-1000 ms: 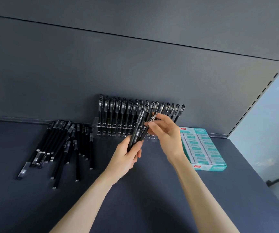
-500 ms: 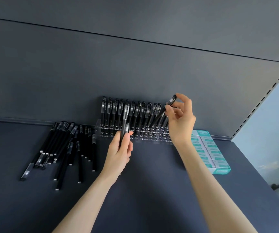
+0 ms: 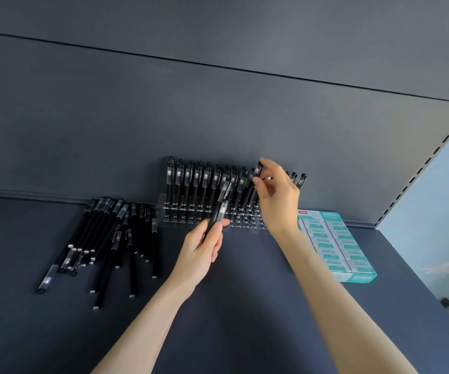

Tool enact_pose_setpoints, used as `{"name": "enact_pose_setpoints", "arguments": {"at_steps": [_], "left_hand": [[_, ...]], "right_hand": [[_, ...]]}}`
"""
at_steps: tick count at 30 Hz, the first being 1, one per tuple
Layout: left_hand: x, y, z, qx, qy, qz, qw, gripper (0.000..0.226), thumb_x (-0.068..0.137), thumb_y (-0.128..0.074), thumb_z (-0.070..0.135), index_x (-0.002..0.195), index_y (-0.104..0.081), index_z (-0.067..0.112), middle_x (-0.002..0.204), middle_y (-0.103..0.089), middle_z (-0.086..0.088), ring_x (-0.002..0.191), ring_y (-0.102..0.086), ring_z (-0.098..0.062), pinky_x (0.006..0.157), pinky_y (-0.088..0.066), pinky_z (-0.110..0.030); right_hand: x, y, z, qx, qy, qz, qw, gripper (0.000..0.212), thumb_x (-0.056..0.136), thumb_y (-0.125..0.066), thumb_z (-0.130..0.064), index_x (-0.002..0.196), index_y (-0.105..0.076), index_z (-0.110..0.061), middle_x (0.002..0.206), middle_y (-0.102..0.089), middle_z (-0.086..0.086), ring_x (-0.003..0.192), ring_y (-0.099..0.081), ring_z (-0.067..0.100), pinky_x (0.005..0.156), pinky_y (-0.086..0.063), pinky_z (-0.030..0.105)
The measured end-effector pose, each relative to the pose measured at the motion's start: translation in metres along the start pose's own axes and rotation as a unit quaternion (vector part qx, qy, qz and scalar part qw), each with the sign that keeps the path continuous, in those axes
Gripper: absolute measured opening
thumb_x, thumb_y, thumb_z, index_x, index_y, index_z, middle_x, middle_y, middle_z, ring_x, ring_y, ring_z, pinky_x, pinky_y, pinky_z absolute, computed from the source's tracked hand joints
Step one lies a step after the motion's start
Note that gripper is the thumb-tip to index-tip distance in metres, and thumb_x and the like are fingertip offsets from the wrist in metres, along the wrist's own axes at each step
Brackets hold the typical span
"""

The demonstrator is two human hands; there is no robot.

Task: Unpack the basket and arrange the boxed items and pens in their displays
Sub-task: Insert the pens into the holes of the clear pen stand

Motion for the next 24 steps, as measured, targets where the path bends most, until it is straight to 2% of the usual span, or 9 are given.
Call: {"name": "enact_pose_setpoints", "arguments": {"at_steps": [3,5,8,13,16,18,19,21,24], "left_hand": [[0.000,0.001,0.003,0.010,-0.021,0.003,1.000,0.021,0.100,-0.043,0.032,0.103,-0.064,0.030,0.063,-0.045,0.002,0.056,-0.039,-0.012,0.057,-0.038,-0.019],[0.000,0.001,0.002,0.006,-0.019,0.003,1.000,0.020,0.100,-0.042,0.035,0.101,-0.063,0.036,0.062,-0.044,0.001,0.053,-0.038,-0.013,0.053,-0.038,-0.021],[0.000,0.001,-0.001,-0.015,0.007,0.004,1.000,0.020,0.099,-0.044,0.038,0.100,-0.064,0.041,0.061,-0.039,0.004,0.049,-0.030,-0.009,0.043,-0.027,-0.020],[0.000,0.000,-0.002,-0.020,0.017,0.003,1.000,0.020,0.099,-0.046,0.032,0.104,-0.065,0.029,0.061,-0.037,0.005,0.048,-0.026,-0.006,0.043,-0.021,-0.020],[-0.001,-0.001,-0.002,-0.023,0.017,-0.005,1.000,0.020,0.099,-0.046,0.027,0.104,-0.064,0.020,0.060,-0.037,0.007,0.049,-0.026,-0.007,0.045,-0.020,-0.021],[-0.002,-0.004,-0.001,-0.028,0.019,-0.014,0.999,0.020,0.099,-0.047,0.027,0.102,-0.065,0.020,0.060,-0.039,0.006,0.051,-0.027,-0.009,0.047,-0.021,-0.025],[-0.002,-0.006,-0.001,-0.029,0.020,-0.022,0.999,0.020,0.100,-0.047,0.026,0.101,-0.065,0.020,0.061,-0.040,0.005,0.052,-0.028,-0.010,0.048,-0.022,-0.026],[-0.003,-0.011,-0.001,-0.030,0.020,-0.046,0.998,0.020,0.100,-0.046,0.026,0.102,-0.065,0.020,0.061,-0.043,0.004,0.051,-0.030,-0.011,0.048,-0.024,-0.027],[-0.005,-0.018,-0.001,-0.009,0.014,-0.078,0.997,0.021,0.101,-0.044,0.026,0.104,-0.064,0.020,0.062,-0.047,0.002,0.050,-0.034,-0.011,0.046,-0.030,-0.022]], "right_hand": [[-0.002,-0.005,0.004,-0.023,-0.015,-0.020,0.999,0.033,0.088,-0.060,-0.006,0.119,-0.058,-0.016,0.084,-0.058,-0.005,0.068,-0.057,0.017,0.075,-0.051,0.037],[-0.003,-0.008,0.006,-0.035,-0.019,-0.029,0.999,0.030,0.087,-0.062,-0.005,0.115,-0.057,-0.014,0.081,-0.058,-0.006,0.067,-0.058,0.019,0.074,-0.052,0.041],[-0.007,-0.009,0.007,-0.051,-0.010,-0.037,0.998,0.025,0.086,-0.062,-0.006,0.110,-0.059,-0.012,0.077,-0.058,-0.008,0.067,-0.059,0.022,0.072,-0.052,0.044],[-0.012,-0.007,0.006,-0.056,-0.014,-0.035,0.998,0.027,0.087,-0.062,-0.006,0.112,-0.060,-0.013,0.080,-0.059,-0.009,0.068,-0.059,0.019,0.072,-0.053,0.044],[-0.016,0.000,0.004,-0.042,-0.031,-0.014,0.999,0.025,0.086,-0.063,-0.008,0.110,-0.062,-0.016,0.086,-0.061,-0.005,0.068,-0.056,0.010,0.069,-0.052,0.036],[-0.025,0.007,0.002,0.023,-0.057,-0.003,0.998,0.017,0.085,-0.066,-0.014,0.101,-0.063,-0.021,0.079,-0.061,-0.010,0.066,-0.054,0.003,0.065,-0.047,0.021],[-0.030,0.007,0.001,0.075,-0.083,-0.024,0.993,0.013,0.084,-0.068,-0.019,0.096,-0.063,-0.024,0.074,-0.062,-0.013,0.065,-0.054,0.000,0.063,-0.045,0.015],[-0.041,-0.002,-0.002,0.169,-0.138,-0.100,0.971,0.014,0.081,-0.072,-0.026,0.092,-0.065,-0.027,0.073,-0.067,-0.013,0.066,-0.059,0.000,0.064,-0.046,0.014],[-0.050,-0.009,-0.008,0.227,-0.163,-0.160,0.947,0.020,0.078,-0.075,-0.017,0.093,-0.064,-0.021,0.073,-0.071,-0.009,0.066,-0.065,0.005,0.063,-0.048,0.014]]}}
Point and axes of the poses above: each hand's wrist, its own x-axis towards the middle knuckle, its own y-axis out of the back of the hand, z = x × y, the point moved 7 cm from there along x, towards the middle knuckle
